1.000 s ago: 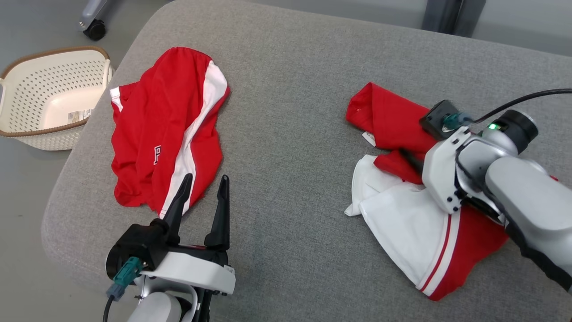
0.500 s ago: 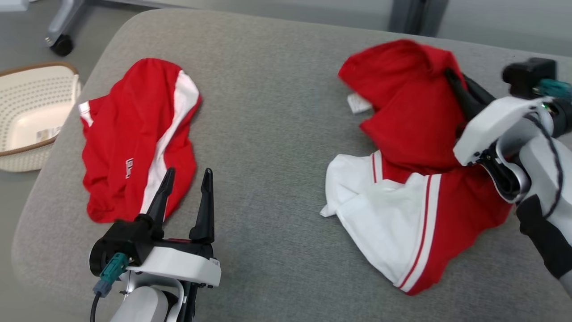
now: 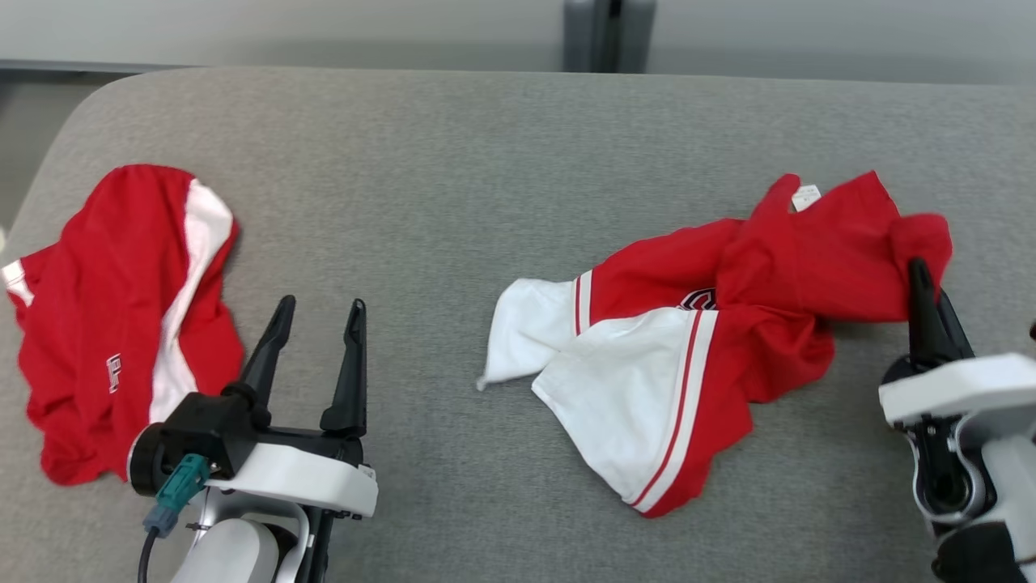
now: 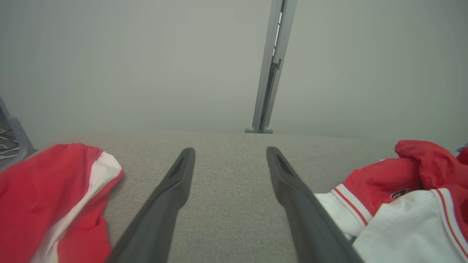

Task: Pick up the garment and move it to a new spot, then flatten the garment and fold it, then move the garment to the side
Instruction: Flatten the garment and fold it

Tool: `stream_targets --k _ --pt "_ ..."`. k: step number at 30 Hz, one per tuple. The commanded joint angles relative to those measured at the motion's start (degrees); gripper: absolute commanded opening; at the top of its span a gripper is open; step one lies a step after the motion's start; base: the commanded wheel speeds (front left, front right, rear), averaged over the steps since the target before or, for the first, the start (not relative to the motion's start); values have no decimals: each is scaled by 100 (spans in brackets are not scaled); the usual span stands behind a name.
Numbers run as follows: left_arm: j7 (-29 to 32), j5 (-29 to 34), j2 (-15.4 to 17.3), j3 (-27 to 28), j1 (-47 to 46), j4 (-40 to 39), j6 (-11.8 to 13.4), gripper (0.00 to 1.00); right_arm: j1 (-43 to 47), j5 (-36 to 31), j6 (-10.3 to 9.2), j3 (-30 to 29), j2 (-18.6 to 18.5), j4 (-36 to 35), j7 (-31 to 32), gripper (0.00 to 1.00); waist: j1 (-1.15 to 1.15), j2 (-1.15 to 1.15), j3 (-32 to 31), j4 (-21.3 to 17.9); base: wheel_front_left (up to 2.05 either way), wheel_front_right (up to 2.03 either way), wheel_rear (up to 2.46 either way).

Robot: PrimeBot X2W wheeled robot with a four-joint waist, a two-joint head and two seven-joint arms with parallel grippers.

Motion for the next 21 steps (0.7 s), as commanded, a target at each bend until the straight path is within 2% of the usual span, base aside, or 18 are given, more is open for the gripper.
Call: stream_targets --k 1,5,8,9,10,11,16,21 --pt "-5 33 30 43 30 -41 36 100 106 -88 3 -78 30 -83 -35 0 0 0 -18 -163 0 0 0" --pt "84 51 148 76 80 -161 94 100 741 -412 3 -679 357 -521 -27 0 0 0 -51 -392 0 0 0" --pt "178 71 203 98 97 -252 142 100 1017 -593 3 -839 529 -592 -28 0 0 0 -78 -536 0 0 0" --pt "217 55 252 119 102 -292 157 100 1097 -634 3 -847 609 -484 -29 44 0 0 -126 -613 0 0 0" --pt "217 55 252 119 102 -292 157 100 1097 -634 3 -847 609 -484 -29 44 0 0 -126 -613 0 0 0" --pt "234 42 281 135 107 -312 178 100 1119 -622 3 -890 629 -428 -28 100 0 0 -145 -643 0 0 0" --pt "242 -14 387 265 262 -423 271 100 1439 -877 3 -1316 654 -627 -30 100 0 0 -339 -832 0 0 0" --pt "287 -28 536 419 409 -590 402 100 1713 -1468 3 -1671 590 -1456 -29 100 0 0 -487 -973 0 0 0"
